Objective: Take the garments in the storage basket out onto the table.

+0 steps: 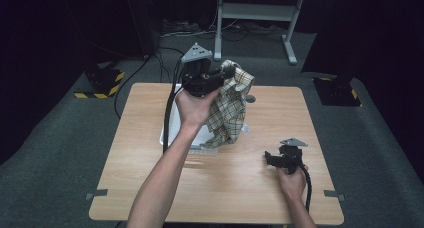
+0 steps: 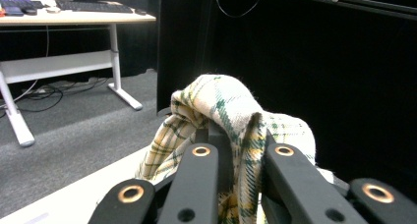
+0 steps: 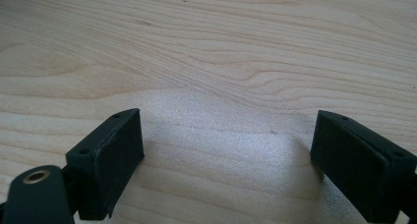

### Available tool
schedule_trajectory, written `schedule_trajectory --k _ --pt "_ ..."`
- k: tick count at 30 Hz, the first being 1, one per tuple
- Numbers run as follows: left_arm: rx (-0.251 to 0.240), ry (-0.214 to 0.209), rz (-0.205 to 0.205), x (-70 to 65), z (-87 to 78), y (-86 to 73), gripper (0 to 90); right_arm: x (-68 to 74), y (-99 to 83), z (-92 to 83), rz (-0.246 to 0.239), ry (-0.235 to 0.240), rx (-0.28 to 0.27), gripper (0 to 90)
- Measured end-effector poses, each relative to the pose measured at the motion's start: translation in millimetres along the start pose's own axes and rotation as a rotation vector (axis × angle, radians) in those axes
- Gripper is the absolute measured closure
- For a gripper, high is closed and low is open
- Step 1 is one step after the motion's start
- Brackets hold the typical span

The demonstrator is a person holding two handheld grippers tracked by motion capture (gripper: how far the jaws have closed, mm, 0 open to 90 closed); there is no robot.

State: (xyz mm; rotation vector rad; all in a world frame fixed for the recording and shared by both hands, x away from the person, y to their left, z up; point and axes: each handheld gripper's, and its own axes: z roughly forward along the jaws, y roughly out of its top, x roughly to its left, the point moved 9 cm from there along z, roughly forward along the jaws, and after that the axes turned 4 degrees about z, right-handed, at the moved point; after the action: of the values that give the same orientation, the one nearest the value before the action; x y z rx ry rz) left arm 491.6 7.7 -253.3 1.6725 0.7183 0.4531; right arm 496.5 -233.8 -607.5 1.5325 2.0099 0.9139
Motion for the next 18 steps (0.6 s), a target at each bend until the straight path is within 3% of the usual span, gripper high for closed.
schedule_trajectory --k 18 --pt "-0.02 -0.051 -0.006 -14.9 7.8 10.4 87.2 0.0 0.0 0.0 0.0 0.0 0.0 11.6"
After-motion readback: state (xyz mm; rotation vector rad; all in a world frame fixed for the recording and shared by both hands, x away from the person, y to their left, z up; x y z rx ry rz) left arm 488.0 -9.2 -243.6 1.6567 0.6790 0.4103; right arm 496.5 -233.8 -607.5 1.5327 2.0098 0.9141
